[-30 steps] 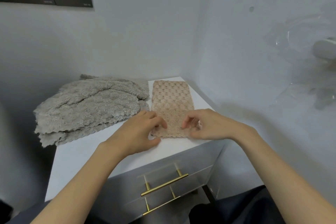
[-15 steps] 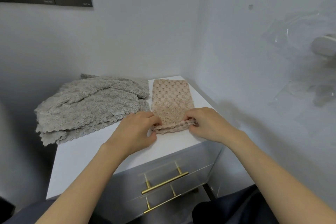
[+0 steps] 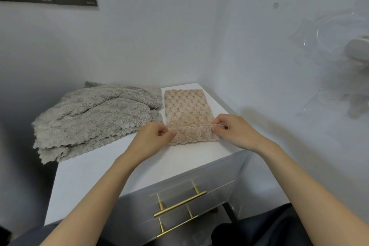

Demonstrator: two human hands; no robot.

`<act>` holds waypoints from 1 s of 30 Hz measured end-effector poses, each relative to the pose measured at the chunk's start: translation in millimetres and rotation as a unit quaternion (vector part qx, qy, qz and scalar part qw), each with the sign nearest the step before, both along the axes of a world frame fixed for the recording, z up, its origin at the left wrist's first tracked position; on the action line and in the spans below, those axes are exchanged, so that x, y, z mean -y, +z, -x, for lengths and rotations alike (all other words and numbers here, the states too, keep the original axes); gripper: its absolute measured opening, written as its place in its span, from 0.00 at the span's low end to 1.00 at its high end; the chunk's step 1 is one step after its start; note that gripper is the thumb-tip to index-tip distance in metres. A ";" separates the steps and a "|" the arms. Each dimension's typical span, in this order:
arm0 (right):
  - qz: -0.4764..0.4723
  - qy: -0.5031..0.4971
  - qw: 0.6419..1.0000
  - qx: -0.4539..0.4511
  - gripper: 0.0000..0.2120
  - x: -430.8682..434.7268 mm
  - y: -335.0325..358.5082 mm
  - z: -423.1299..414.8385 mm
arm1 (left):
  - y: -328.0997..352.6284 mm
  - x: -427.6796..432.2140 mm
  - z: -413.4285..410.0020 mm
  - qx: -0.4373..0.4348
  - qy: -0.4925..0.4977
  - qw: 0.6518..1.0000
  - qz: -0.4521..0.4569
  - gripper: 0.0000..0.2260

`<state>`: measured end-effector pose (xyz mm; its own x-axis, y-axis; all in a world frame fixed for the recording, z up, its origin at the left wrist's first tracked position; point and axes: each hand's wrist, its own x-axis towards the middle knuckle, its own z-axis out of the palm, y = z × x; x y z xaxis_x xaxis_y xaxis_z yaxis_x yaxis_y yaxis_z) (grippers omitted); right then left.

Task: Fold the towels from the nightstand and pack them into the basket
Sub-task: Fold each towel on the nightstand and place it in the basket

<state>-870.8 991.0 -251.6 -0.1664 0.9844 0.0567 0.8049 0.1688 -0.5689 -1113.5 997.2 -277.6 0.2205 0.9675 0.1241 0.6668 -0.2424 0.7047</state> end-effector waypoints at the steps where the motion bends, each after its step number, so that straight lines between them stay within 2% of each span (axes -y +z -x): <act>1: -0.003 -0.008 1.000 0.005 0.03 -0.7 -0.1 -0.2 | -0.6 -0.1 -1.5 0.007 0.001 1.000 0.008 0.20; 8: -0.005 -0.103 0.994 0.023 0.09 -3.5 -8.5 1.2 | -7.5 1.1 -7.4 -0.060 0.054 0.996 -0.030 0.22; 12: -0.054 -0.152 0.981 0.107 0.11 1.4 -15.4 10.9 | -10.0 2.3 -10.1 -0.105 0.084 0.989 -0.064 0.21; 16: -0.166 -0.130 0.948 0.237 0.09 13.0 -12.2 22.5 | -11.9 0.9 -11.1 -0.107 0.105 0.986 -0.076 0.21; 17: -0.207 -0.108 0.940 0.248 0.09 16.2 -11.3 26.4 | -11.7 1.3 -11.5 -0.104 0.105 0.986 -0.077 0.21; 19: -0.264 -0.048 0.939 0.214 0.13 24.6 -10.7 39.3 | -10.3 2.6 -11.6 -0.099 0.104 0.987 -0.073 0.20; 21: -0.244 0.013 0.951 0.190 0.18 33.9 -14.1 54.8 | -9.0 3.9 -11.7 -0.093 0.104 0.988 -0.061 0.20; 24: -0.162 0.088 0.959 0.215 0.24 43.9 -29.2 71.0 | -8.0 4.2 -12.5 -0.090 0.104 0.989 -0.049 0.20; 26: -0.121 0.105 0.953 0.256 0.26 45.9 -36.7 73.9 | -7.6 4.1 -12.3 -0.086 0.103 0.990 -0.045 0.20; 30: -0.083 0.098 0.953 0.276 0.25 44.7 -38.9 66.0 | -8.4 3.3 -13.4 -0.087 0.114 0.988 -0.050 0.19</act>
<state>-936.7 946.3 -290.6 -0.3960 0.9164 0.0585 0.9173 0.3977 -0.0206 -1100.1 993.9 -286.0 0.0256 0.9794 0.2001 0.8215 -0.1346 0.5540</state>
